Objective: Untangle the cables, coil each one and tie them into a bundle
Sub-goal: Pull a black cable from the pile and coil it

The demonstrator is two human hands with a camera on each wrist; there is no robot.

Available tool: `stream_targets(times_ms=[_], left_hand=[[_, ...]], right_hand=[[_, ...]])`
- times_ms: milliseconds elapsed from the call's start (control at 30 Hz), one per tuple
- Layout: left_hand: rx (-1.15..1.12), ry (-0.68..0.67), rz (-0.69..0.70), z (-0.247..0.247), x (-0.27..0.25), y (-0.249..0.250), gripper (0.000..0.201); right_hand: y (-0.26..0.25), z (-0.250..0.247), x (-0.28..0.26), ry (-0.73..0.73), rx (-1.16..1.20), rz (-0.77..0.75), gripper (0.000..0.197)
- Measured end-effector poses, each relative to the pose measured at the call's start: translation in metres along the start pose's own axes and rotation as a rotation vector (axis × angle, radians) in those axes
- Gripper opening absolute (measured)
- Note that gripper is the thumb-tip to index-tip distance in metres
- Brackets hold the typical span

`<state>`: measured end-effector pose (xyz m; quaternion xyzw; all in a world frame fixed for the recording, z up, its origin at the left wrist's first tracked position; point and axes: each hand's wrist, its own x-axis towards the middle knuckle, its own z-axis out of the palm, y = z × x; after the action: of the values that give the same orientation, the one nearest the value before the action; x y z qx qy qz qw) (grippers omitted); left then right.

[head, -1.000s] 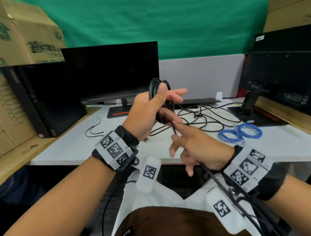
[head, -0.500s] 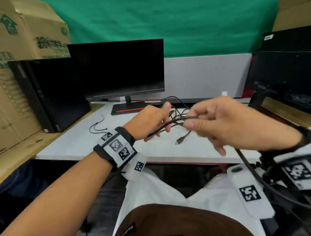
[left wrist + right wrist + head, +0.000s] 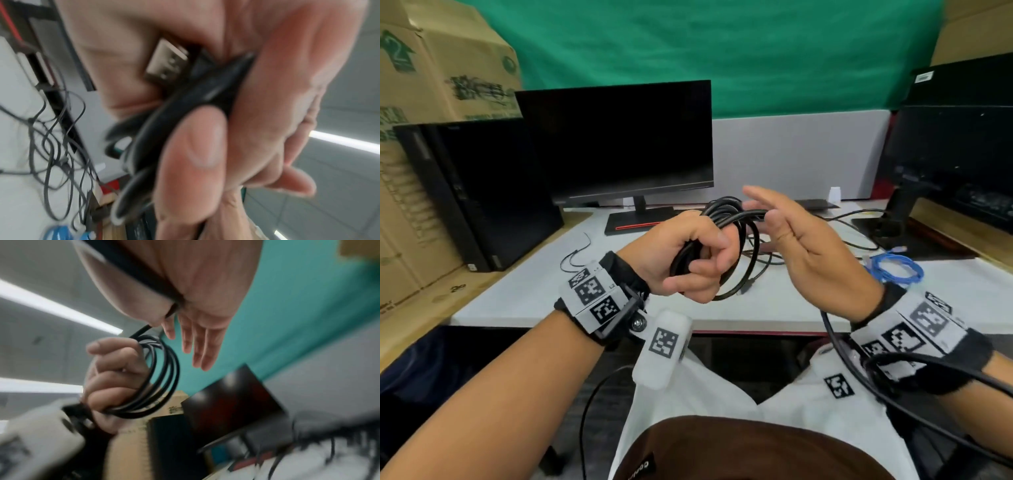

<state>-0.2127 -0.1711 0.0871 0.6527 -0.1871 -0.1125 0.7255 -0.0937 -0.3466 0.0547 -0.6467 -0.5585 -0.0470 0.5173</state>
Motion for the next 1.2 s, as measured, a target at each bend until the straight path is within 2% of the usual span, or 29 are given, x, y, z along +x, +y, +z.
stream_targets(times_ms=[67,133,200,300,333,400,433,500,567,667,767,833,900,1000,1100,1200], left_hand=[[-0.099,-0.083,-0.012,0.005,0.001,0.000,0.017],[-0.151,-0.115,-0.004,0.010,0.001,0.002,0.021],[-0.089,-0.012,0.028,0.013,0.003,0.004,0.028],[0.140,0.228,0.094,0.014,0.007,0.004,0.036],[0.184,0.273,0.101,0.014,0.008,0.004,0.032],[0.225,0.316,0.086,0.014,0.010,0.003,0.008],[0.250,0.336,0.073,0.014,0.010,0.003,0.006],[0.359,0.383,0.048,0.012,0.012,0.000,0.021],[0.474,0.409,0.063,0.014,0.014,0.001,0.019],[0.494,0.532,0.095,0.009,0.011,0.007,0.028],[0.430,0.687,0.133,-0.005,0.005,0.016,0.029],[0.354,0.709,0.133,-0.010,0.004,0.017,0.029],[0.278,0.689,0.116,-0.011,0.004,0.014,0.030],[0.163,0.583,0.100,-0.010,0.003,0.014,0.033],[0.091,0.494,0.102,-0.009,0.002,0.018,0.033],[-0.046,0.514,0.133,-0.011,0.000,0.018,0.034]], right_hand=[[-0.003,0.009,-0.002,-0.132,0.290,0.103,0.063],[-0.006,0.015,-0.002,-0.197,0.545,0.153,0.054],[-0.013,0.014,0.000,-0.137,0.621,0.206,0.034],[-0.015,0.010,0.004,-0.027,0.687,0.258,0.028],[-0.017,0.009,0.006,-0.010,0.747,0.290,0.031],[-0.018,0.008,0.007,0.000,0.818,0.363,0.036],[-0.019,0.009,0.007,-0.001,0.821,0.391,0.038],[-0.018,0.014,0.004,0.008,0.787,0.429,0.042],[-0.017,0.017,0.002,0.022,0.644,0.392,0.046],[-0.015,0.013,0.001,-0.017,0.200,0.220,0.048],[-0.008,0.005,-0.002,-0.080,-0.229,0.068,0.029],[-0.004,0.007,-0.006,-0.148,-0.560,0.043,0.023],[-0.002,0.010,-0.007,-0.179,-0.733,0.096,0.026],[-0.002,0.009,-0.004,-0.156,-0.747,0.131,0.032],[-0.005,0.007,-0.006,-0.133,-0.478,0.077,0.026],[-0.011,0.006,-0.004,-0.183,-0.194,0.015,0.035]])
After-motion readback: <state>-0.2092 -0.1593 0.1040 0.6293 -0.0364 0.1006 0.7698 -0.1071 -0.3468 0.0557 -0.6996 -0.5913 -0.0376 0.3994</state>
